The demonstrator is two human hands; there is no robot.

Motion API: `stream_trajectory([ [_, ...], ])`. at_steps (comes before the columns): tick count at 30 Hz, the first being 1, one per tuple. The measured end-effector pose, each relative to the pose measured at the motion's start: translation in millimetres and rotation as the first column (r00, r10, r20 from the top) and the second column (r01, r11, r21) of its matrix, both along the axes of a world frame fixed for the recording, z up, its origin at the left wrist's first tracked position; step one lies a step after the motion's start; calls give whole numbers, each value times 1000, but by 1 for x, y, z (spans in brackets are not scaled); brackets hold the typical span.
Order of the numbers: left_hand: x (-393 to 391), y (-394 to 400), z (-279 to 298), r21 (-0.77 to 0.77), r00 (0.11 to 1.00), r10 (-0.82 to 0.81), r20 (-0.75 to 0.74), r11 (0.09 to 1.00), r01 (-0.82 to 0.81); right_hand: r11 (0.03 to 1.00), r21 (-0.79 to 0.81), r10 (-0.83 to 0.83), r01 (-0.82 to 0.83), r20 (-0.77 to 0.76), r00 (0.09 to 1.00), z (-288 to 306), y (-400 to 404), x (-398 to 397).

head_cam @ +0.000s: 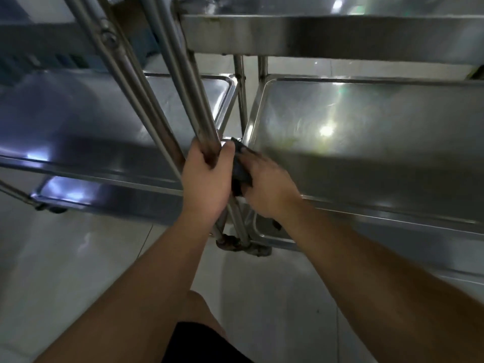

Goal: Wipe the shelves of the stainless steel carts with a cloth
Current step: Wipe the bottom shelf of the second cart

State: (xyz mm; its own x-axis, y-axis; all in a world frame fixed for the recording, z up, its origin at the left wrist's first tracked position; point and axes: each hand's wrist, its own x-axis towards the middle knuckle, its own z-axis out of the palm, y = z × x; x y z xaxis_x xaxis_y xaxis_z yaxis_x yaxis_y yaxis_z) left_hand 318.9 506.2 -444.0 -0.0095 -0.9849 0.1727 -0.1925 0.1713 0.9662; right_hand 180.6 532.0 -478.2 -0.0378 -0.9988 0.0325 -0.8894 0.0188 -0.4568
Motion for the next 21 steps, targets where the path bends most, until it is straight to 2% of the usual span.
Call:
stream_trajectory([
  [3, -3, -5, -9, -19, 997, -5, -80, 1000, 3, 977, 100, 188, -187, 3, 982, -6, -1, -8],
  [7, -15, -9, -21, 17, 982, 29, -189, 1000, -26, 976, 115, 197, -185, -97, 976, -6, 16, -29],
  [9, -17, -10, -24, 50, 979, 46, -196, 998, -36, 989, 111, 115, -96, -185, 976, -12, 36, -52],
  [12, -17, -12, -28, 50, 985, 58, -160, 997, -51, 981, 50, -171, 189, -255, 952, -21, 74, -117],
  [14, -20, -12, -30, 36, 978, 85, -192, 996, -79, 910, 39, -389, 412, -262, 883, -23, 97, -164],
  [16, -25, -11, -31, 31, 962, 122, -244, 993, -118, 826, 76, -527, 559, -250, 812, -22, 107, -187],
  [18, -28, -13, -32, 25, 953, 147, -267, 989, -146, 788, 88, -579, 610, -233, 781, -21, 95, -177],
  [20, -27, -16, -34, 16, 955, 158, -252, 987, -159, 849, 59, -495, 524, -256, 830, -20, 70, -140],
  [21, -27, -17, -35, 12, 958, 162, -237, 986, -164, 908, 46, -390, 417, -274, 879, -20, 53, -116],
])
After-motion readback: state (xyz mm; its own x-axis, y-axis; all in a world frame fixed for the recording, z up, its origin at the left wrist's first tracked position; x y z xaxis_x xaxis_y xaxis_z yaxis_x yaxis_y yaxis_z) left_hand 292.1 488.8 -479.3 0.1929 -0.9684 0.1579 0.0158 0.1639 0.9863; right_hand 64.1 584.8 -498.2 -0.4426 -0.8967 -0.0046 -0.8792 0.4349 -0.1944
